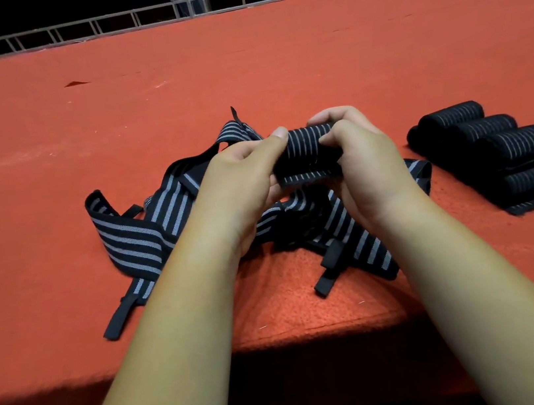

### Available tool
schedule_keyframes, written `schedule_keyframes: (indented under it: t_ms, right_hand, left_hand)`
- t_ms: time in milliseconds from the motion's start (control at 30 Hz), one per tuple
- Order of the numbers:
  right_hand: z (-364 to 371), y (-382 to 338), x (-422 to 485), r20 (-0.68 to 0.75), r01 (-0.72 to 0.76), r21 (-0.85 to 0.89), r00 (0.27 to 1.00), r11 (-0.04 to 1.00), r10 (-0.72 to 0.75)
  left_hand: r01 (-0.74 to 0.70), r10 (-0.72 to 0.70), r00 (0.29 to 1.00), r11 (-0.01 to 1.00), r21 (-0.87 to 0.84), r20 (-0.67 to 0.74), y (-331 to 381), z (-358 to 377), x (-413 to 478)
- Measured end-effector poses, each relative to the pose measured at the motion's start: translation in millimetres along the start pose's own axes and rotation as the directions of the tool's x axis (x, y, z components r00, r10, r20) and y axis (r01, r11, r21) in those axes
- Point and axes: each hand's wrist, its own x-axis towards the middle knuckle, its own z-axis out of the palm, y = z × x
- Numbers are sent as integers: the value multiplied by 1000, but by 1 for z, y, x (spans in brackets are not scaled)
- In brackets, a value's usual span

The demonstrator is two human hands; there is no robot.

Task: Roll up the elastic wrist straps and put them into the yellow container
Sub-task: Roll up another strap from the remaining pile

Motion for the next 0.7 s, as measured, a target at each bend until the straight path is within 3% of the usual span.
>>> schedule_keyframes:
  t_ms: [200, 700]
  right_hand:
    - [-5, 0, 1, -27, -42, 46, 999, 998, 43]
    - [-55, -22, -12, -219, -89, -126, 974, 988, 60]
  left_hand:
    - [-2, 1, 1000, 999, -43, -31, 0, 4, -3]
    - [-92, 91, 995, 996, 13, 36, -26, 55, -3]
